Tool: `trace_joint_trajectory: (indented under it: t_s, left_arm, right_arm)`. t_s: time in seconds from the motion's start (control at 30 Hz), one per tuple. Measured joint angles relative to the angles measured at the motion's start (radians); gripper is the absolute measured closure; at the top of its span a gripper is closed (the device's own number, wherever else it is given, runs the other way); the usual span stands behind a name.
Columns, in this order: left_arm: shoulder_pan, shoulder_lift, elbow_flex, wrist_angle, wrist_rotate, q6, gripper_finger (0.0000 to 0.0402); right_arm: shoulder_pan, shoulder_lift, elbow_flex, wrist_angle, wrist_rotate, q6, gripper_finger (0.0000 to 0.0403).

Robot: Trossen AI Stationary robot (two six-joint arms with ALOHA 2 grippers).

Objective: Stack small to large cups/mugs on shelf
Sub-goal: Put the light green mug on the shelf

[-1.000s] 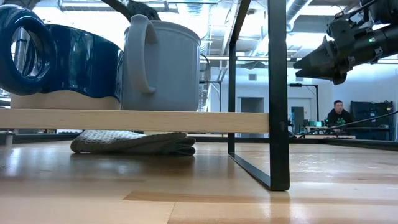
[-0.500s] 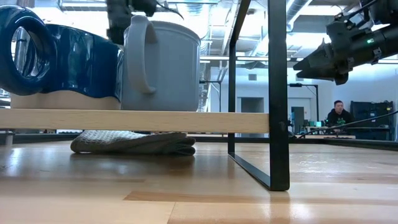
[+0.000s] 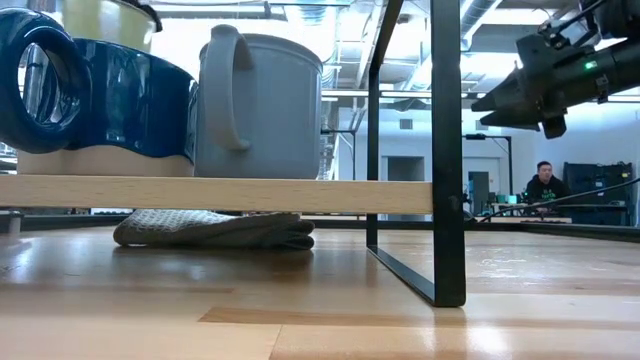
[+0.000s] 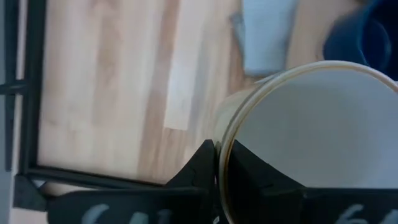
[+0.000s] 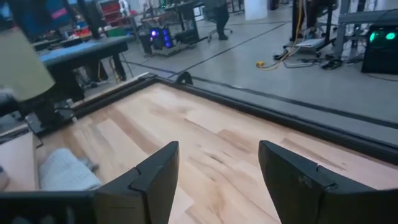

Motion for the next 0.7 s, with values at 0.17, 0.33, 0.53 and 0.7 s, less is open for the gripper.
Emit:
trace_joint_trajectory:
  t_s: [0.17, 0.33, 0.53, 0.7]
  left_arm:
    - [-0.113, -0.061, -0.105, 0.000, 0.022, -0.037, 0.0392]
    - [-0.232, -0.077, -0.206, 0.011, 0.029, -0.077, 0.0392]
    - [-0.360, -0.059, -0.273, 0.130, 0.068, -0.093, 0.0392]
    - [-0.457, -0.036, -0.290, 0.199, 0.089, -0.138, 0.0392]
  right_arm:
    - [0.000, 0.000, 0.000, 0.047, 0.008, 0.001, 0.0159]
    - [0.000, 0.000, 0.000, 0.088, 0.011, 0.001, 0.0159]
    - [0.000, 0.000, 0.000, 0.090, 0.031, 0.001, 0.0159]
    - [0.000, 0.000, 0.000, 0.090, 0.031, 0.001, 0.0159]
